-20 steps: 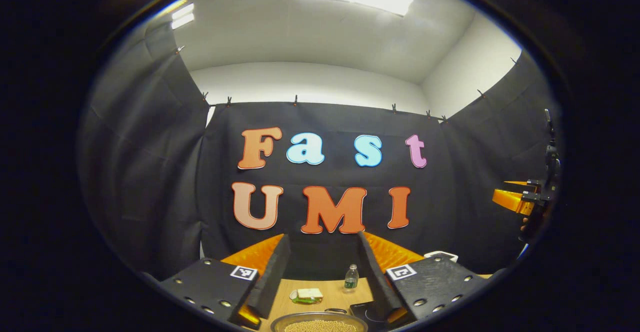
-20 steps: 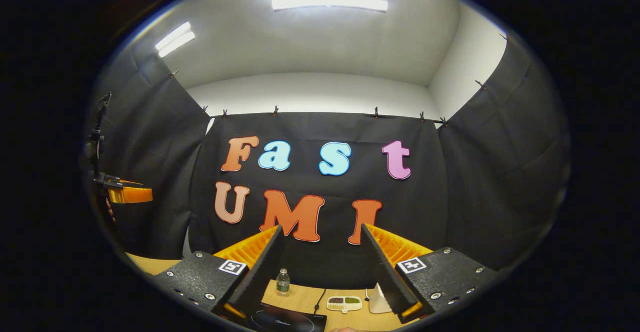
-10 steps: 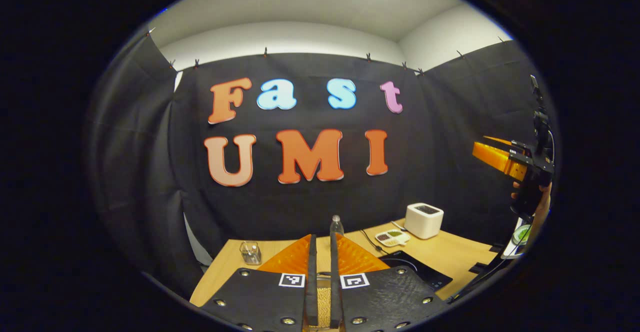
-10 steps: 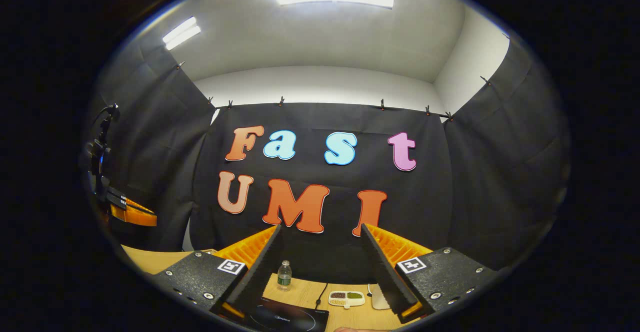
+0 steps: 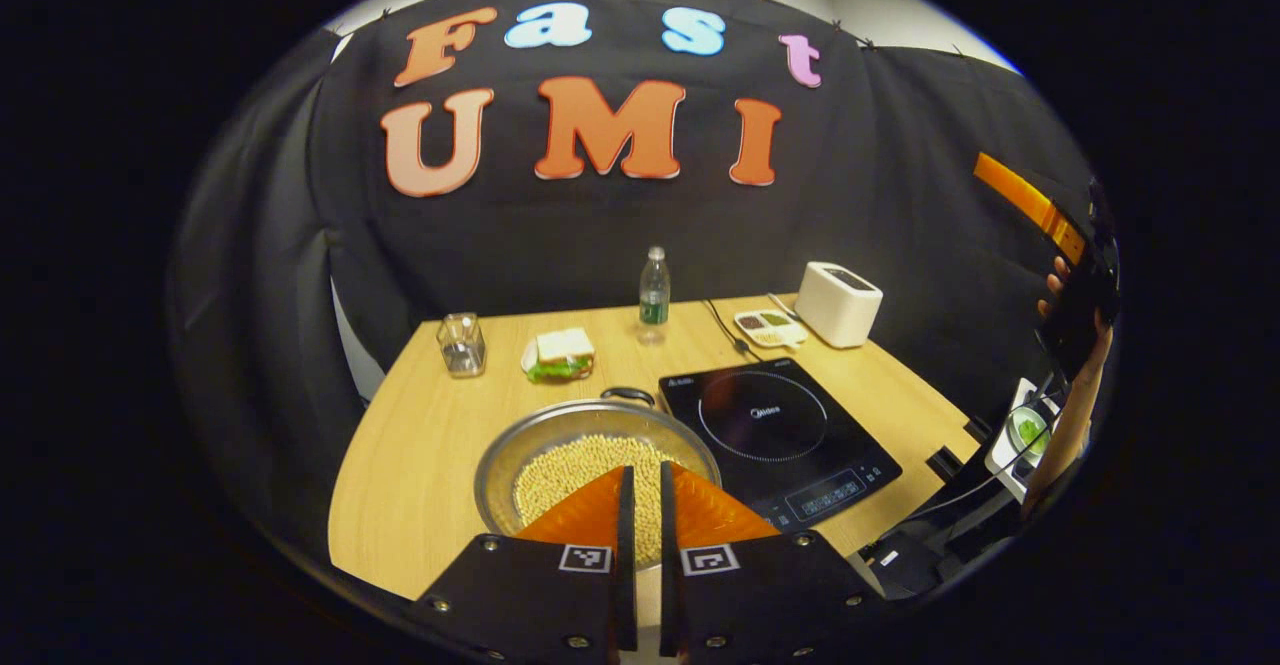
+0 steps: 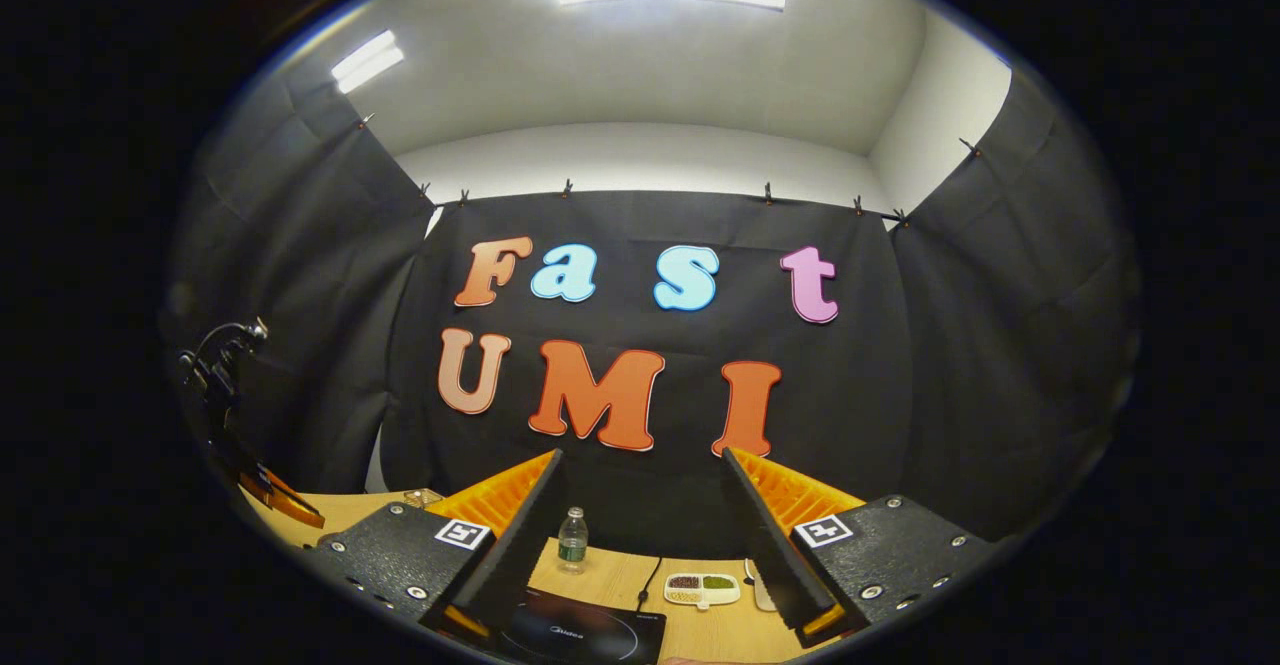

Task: First push the handle of the pot to place it horizontally, then grasp the pot with both hands and set it on the induction cooktop.

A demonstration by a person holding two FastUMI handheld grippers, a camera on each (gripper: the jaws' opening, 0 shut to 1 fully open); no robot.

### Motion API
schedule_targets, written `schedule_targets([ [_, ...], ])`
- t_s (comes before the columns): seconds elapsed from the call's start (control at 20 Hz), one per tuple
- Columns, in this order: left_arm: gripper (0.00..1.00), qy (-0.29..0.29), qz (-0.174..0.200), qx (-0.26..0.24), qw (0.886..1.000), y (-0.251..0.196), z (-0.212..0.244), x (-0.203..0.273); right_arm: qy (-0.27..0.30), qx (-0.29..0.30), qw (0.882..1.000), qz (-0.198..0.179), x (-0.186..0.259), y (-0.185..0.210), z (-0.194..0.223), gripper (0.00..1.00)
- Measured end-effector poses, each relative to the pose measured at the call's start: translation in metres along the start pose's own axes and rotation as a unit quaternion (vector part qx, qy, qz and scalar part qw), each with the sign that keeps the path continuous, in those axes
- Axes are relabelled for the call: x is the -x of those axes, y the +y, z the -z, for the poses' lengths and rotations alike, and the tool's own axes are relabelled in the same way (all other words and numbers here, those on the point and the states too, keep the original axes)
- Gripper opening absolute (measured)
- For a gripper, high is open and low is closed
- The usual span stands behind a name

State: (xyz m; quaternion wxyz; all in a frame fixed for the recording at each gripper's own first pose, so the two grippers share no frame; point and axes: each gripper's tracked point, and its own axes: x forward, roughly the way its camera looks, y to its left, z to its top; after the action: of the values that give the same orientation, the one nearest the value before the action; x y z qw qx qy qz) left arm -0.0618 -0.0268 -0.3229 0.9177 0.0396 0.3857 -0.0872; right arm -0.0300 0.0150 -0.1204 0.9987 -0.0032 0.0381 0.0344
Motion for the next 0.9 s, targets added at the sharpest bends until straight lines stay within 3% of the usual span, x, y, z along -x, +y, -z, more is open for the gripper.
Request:
schedule_targets([
  [0.15,0.10,0.066,0.013,0.040,0.997,-0.005,0.045,-0.014,0.010,0.001,1.000,0.002,-0.001,0.002,0.017,0.95],
  [0.4,0.09,0.149,0.027,0.060,0.987,-0.011,0.105,-0.023,0.023,0.001,1.000,-0.003,-0.003,0.009,0.050,0.95],
  [0.9,0.10,0.226,0.021,0.070,0.971,-0.003,0.169,-0.041,0.043,0.020,0.999,0.005,-0.008,0.020,0.095,0.95],
])
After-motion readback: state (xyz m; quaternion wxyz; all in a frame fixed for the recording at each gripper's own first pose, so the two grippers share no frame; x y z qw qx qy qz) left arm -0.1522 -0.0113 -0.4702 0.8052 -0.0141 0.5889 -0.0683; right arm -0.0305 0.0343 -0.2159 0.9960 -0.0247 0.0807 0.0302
